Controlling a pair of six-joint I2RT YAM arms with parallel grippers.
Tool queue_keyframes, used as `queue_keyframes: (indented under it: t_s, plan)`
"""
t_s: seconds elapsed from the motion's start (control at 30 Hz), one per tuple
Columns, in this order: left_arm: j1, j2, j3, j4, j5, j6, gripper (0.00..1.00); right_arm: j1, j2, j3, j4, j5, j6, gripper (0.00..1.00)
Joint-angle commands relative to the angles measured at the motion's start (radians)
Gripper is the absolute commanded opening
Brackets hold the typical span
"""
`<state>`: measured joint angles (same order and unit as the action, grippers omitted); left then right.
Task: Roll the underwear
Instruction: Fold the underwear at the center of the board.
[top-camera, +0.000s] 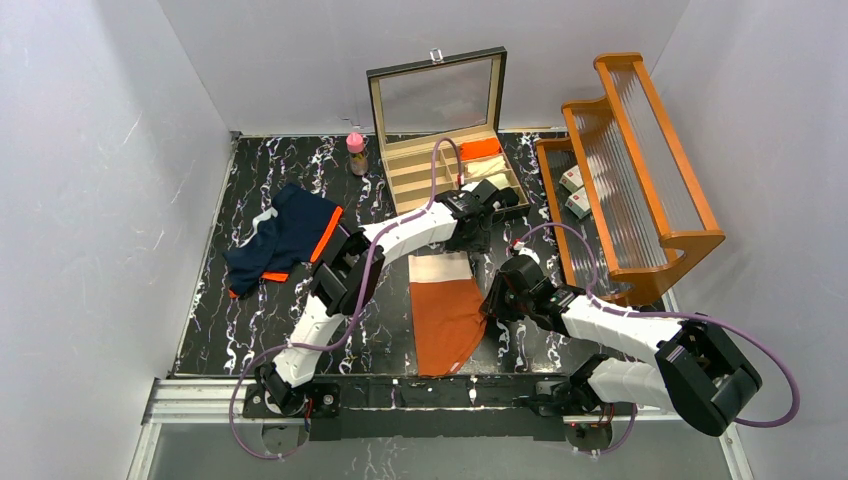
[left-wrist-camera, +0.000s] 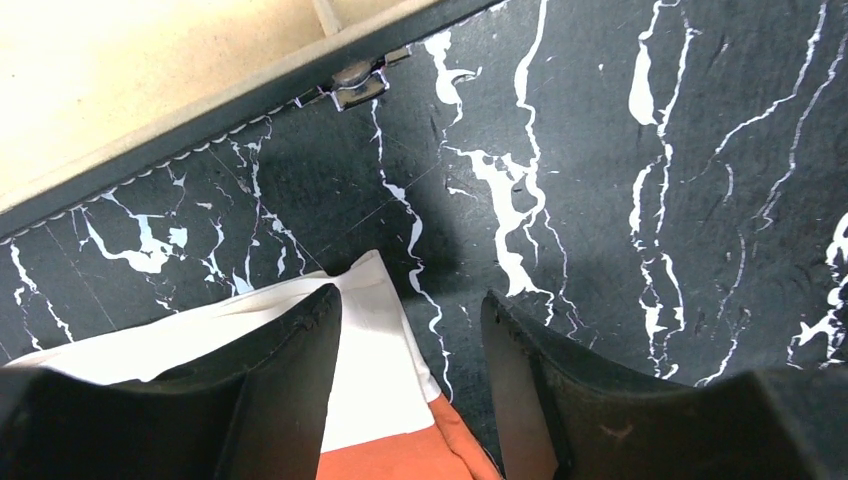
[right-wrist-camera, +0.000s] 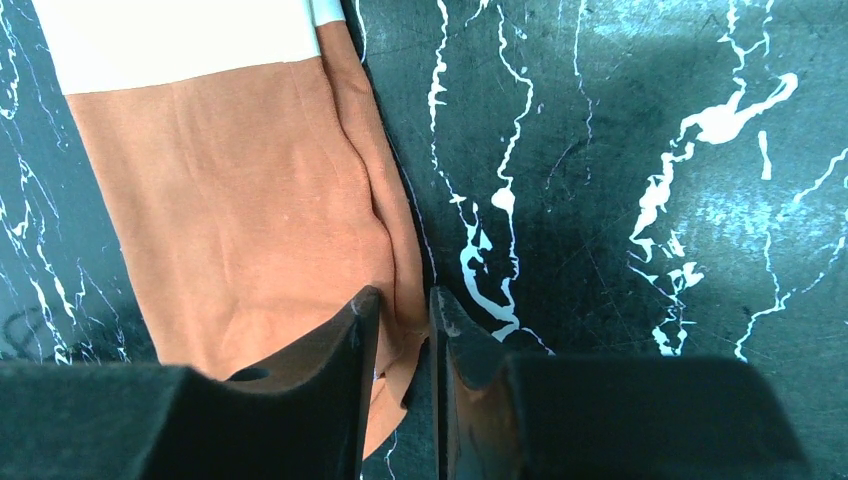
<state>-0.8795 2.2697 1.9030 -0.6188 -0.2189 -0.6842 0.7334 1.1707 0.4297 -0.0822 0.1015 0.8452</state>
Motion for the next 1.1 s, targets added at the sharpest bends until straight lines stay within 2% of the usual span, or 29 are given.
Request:
queue_keyframes:
  t_s: [0.0,0.3,0.5,0.57,0.73,0.9,1.0,1.07]
  plan:
    - [-0.006,0.027,0.01,-0.042,0.0,0.008,0.51,-0.004,0.007,0.009,-0.031,0.023,-0.01,0.33]
    - [-0.006,0.092,0.042,-0.072,0.001,0.028,0.48,-0.006,0.015,0.013,-0.033,0.022,-0.023,0.33]
    - [-0.008,0.117,0.038,-0.094,-0.004,0.054,0.31,-0.006,0.053,0.03,-0.039,0.009,-0.048,0.32]
    - [-0.008,0.12,0.03,-0.101,-0.01,0.054,0.28,-0.006,0.06,0.033,-0.04,0.011,-0.056,0.32]
    - [-0.007,0.125,0.02,-0.101,-0.007,0.052,0.22,-0.006,0.066,0.041,-0.037,0.01,-0.07,0.24]
    - [-0.008,0.116,0.016,-0.088,-0.015,0.042,0.1,-0.005,0.053,0.066,-0.048,-0.004,-0.116,0.14]
    - [-0.007,0.097,0.001,-0.059,-0.02,0.029,0.0,-0.006,0.04,0.087,-0.063,-0.018,-0.147,0.11]
    - [-0.008,0.081,-0.01,-0.04,-0.02,0.018,0.0,-0.006,0.032,0.099,-0.073,-0.023,-0.163,0.09]
